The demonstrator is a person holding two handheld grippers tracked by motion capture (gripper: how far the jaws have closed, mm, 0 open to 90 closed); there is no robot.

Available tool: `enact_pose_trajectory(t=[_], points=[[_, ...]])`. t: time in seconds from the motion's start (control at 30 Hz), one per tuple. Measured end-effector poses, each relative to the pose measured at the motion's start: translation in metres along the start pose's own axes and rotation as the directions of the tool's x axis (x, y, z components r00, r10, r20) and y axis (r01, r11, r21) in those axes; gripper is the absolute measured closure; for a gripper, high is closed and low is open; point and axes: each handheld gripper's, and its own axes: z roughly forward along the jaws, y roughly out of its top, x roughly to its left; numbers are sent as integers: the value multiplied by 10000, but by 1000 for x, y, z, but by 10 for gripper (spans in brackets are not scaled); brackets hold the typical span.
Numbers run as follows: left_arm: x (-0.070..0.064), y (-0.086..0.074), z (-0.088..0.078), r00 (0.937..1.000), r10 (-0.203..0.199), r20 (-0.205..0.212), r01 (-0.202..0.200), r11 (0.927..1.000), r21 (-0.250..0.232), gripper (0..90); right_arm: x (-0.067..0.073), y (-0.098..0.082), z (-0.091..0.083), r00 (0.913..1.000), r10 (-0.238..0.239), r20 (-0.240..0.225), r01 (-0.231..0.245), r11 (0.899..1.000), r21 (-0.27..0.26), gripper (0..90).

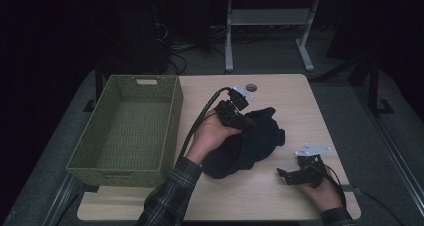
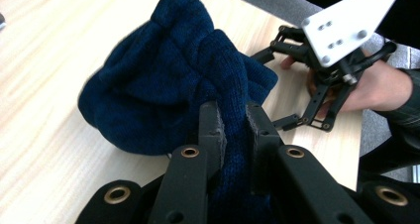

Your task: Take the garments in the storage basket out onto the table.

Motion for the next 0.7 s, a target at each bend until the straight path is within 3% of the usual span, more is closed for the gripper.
enact_pose_trajectory(t=[0.4, 0.7], points=[[16, -23, 31, 9983, -418, -401, 454, 9946, 932, 804, 0, 0, 0, 10000, 12, -12, -12, 10000, 26, 27], [29, -40, 52, 9949, -785, -639, 880, 9825, 1641, 804, 0, 0, 0, 10000, 39, -19, -39, 10000, 33, 27]])
